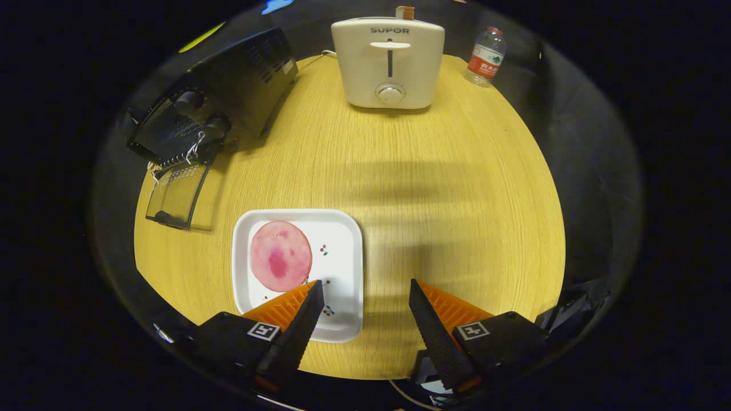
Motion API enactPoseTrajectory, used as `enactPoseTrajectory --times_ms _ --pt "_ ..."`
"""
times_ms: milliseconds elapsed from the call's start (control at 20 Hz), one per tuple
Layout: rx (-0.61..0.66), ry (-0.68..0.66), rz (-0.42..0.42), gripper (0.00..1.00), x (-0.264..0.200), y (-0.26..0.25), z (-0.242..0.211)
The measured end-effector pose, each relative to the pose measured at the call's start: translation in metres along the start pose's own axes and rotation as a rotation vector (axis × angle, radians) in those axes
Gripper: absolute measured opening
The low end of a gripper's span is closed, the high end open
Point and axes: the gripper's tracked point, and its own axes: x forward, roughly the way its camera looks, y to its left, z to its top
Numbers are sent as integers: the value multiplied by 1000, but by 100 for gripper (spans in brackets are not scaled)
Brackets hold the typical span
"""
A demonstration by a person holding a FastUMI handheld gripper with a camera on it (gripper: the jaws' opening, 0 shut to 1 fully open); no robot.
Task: Open the toaster oven, put the food inside, and close the toaster oven door.
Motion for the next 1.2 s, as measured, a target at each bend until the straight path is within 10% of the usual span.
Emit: enactPoseTrajectory --times_ms 500,900,1200 --pt "-3 73 9 62 18 10 -5" --pt "102 96 79 7 21 8 -7" --pt "102 104 170 2 18 12 -14"
